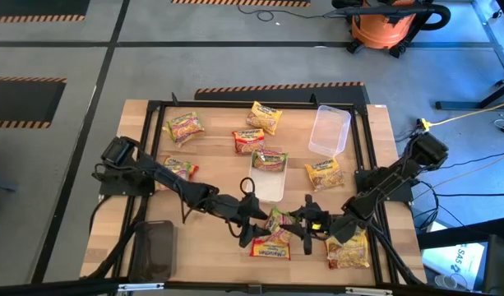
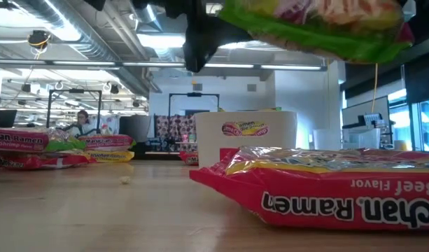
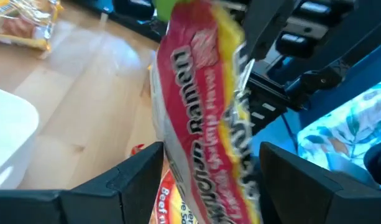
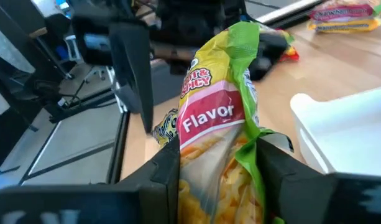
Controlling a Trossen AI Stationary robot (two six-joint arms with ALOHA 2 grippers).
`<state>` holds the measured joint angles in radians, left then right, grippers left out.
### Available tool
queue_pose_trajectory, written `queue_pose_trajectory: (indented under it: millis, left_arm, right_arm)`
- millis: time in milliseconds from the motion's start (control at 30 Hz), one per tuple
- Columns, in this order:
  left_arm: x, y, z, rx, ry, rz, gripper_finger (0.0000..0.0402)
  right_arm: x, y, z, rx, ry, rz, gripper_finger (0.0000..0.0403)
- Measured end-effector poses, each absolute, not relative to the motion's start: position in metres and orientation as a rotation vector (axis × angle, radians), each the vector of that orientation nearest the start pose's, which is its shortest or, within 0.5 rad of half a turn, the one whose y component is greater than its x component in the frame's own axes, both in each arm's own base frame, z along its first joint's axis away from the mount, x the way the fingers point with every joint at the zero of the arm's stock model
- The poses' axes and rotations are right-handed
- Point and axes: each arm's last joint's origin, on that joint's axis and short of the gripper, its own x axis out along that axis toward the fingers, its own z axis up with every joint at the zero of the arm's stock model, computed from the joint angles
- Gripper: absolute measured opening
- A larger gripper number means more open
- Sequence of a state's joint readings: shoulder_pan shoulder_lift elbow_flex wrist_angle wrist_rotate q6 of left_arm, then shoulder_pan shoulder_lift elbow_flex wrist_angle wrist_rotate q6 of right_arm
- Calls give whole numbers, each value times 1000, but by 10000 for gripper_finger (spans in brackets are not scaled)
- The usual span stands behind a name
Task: Sort Maruchan noodles
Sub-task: Put the green noodle pack into the white bin
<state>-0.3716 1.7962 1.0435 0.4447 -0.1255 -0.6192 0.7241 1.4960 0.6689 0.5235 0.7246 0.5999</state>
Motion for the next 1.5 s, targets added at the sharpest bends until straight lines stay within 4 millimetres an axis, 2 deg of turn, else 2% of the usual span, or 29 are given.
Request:
queue_pose_trajectory:
  millis: [300, 533, 633, 767, 900, 1000, 1100, 1200, 1267, 1367, 1500]
  left_arm:
    - [370, -134, 205, -535, 333, -129, 246]
    - [374, -124, 204, -552, 354, -165, 186]
    - [374, -123, 205, -532, 346, -173, 147]
    - [375, -119, 204, -490, 357, -184, 106]
    - [371, -113, 214, -423, 365, -212, 99]
    - [363, -105, 229, -366, 392, -224, 99]
    - [351, -95, 248, -316, 405, -230, 99]
    - [341, -77, 266, -254, 376, -150, 99]
    - [336, -67, 276, -227, 361, -115, 99]
    - [332, -57, 279, -192, 386, -116, 99]
    - [331, -38, 274, -93, 451, -79, 99]
  right_arm:
    - [238, 177, 201, 398, 210, -84, 122]
    - [247, 168, 200, 423, 197, -90, 126]
    - [248, 169, 202, 420, 183, -85, 147]
    - [247, 170, 202, 406, 189, -71, 199]
    - [238, 177, 210, 397, 197, 13, 246]
    - [224, 184, 218, 381, 222, 76, 269]
    - [208, 194, 223, 338, 249, 144, 283]
    - [195, 207, 224, 334, 262, 221, 288]
    - [189, 211, 224, 321, 257, 214, 288]
    - [187, 212, 223, 316, 238, 156, 285]
    - [184, 215, 221, 310, 255, 176, 285]
